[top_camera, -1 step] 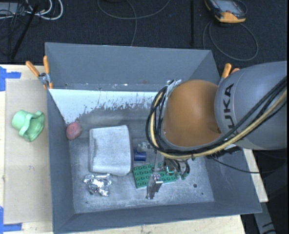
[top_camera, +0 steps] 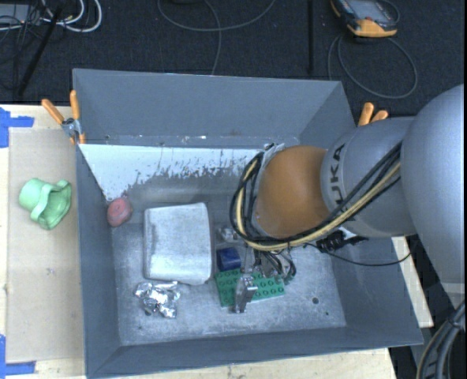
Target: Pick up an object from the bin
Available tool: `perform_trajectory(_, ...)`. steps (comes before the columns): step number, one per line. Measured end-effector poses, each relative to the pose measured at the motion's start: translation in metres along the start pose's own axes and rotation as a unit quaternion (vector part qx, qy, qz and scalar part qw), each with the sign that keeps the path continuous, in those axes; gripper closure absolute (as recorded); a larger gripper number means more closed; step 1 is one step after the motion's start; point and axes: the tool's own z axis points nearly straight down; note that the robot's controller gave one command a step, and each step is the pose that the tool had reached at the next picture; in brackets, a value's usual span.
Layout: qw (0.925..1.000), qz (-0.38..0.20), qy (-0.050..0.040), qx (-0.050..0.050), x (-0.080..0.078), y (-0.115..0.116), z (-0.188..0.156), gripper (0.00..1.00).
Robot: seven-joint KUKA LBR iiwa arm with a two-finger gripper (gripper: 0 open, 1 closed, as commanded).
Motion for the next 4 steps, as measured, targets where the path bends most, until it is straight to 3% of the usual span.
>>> perform_trajectory(1, 1.0, 0.001, -0.0014, -0.001, -0.001, 0.001, -0.006, 1.0)
perform_trajectory(2, 0.9999, 0.013, 0.0025, 0.0, -0.017, 0.005, -0.135, 1.0)
perform_trajectory(3, 0.9983, -0.058, 0.0059, 0.0, -0.044, -0.008, -0.128, 1.0)
perform_trajectory(4, 0.9682, -0.25, 0.0043, -0.001, -0.047, -0.023, -0.172, 1.0)
